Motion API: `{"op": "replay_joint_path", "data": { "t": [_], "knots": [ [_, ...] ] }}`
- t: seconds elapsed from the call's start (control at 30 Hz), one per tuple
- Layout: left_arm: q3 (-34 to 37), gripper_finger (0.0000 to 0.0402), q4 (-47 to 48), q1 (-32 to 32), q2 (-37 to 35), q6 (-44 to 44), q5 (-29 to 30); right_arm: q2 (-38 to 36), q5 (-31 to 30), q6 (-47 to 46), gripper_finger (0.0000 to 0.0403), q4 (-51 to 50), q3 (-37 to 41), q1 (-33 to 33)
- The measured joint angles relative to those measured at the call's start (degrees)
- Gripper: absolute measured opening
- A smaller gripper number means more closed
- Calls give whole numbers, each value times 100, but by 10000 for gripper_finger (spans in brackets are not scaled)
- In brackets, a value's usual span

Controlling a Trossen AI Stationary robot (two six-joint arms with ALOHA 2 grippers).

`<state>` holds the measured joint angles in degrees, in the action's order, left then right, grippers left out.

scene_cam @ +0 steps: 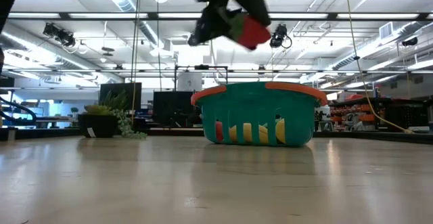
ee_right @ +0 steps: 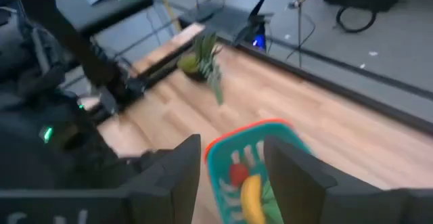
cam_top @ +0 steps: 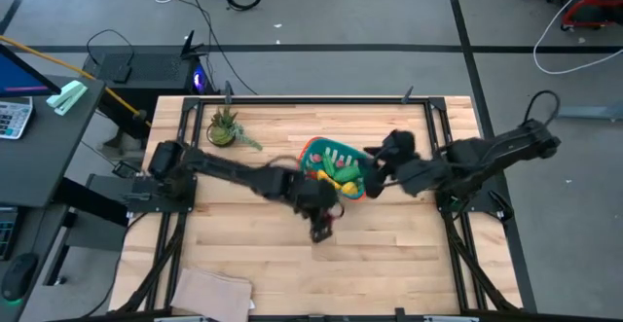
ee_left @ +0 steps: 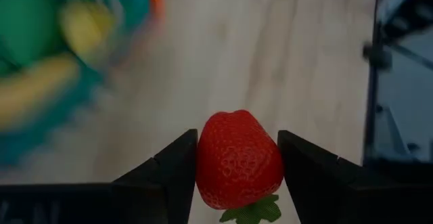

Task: Pick and placing Produce into tupperware
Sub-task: Put the red strawberry into the blue bin, then return to Home Position

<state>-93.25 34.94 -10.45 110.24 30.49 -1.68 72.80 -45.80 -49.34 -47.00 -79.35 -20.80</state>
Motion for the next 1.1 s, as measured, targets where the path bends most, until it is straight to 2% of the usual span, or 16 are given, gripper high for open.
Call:
{"op": "replay_joint_path", "data": {
  "t": [0.17, 0.33, 0.5, 0.83, 1.1],
  "knots": [
    [-535, 197, 236, 804, 0, -627, 358, -296, -199, 2, 167, -274, -1, 4],
    [-612, 189, 272, 1686, -3, -764, 219, -230, -448, -28, 166, -641, -1, 4],
    [-612, 208, 299, 2233, 194, -776, 55, 16, -579, -291, 166, -899, -1, 4],
    [-608, 196, 344, 2188, 857, -763, -192, 436, -580, -470, 166, -1040, -1, 4],
    [-608, 254, 302, 2149, 1166, -274, -196, 629, -538, -763, 166, -1042, -1, 4]
  ]
}}
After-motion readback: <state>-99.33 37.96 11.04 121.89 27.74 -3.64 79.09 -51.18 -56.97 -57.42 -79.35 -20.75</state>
